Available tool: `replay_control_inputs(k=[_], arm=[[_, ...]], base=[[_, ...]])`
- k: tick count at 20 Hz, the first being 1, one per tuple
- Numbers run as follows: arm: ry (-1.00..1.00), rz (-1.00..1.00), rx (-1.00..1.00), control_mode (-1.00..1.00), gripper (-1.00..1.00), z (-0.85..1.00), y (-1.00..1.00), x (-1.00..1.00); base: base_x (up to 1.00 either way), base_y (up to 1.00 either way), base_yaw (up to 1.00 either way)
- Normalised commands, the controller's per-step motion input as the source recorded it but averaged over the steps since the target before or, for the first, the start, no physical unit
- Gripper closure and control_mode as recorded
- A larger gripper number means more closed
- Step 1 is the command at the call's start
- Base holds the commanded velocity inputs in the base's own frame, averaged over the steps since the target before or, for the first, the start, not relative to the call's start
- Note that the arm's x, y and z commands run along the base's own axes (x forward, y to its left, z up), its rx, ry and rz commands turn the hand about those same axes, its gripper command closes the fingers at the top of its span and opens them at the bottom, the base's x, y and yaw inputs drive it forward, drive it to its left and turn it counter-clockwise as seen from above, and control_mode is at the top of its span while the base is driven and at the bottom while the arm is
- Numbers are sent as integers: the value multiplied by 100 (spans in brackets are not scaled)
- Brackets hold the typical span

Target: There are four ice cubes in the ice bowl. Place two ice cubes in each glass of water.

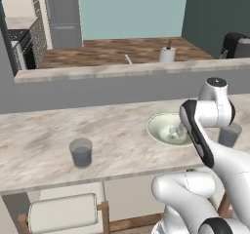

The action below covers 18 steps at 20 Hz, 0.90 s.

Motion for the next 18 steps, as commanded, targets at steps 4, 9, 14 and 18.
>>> replay_control_inputs(k=[4,9,14,18], arm=[[0,0,5,-100,-100,-25,-41,0],[0,0,1,-100,-100,-11,-11,2],[0,0,0,-100,-100,0,11,16],[1,0,0,-100,-100,0,19,23]], base=[[0,0,0],[0,0,0],[0,0,0],[0,0,0]])
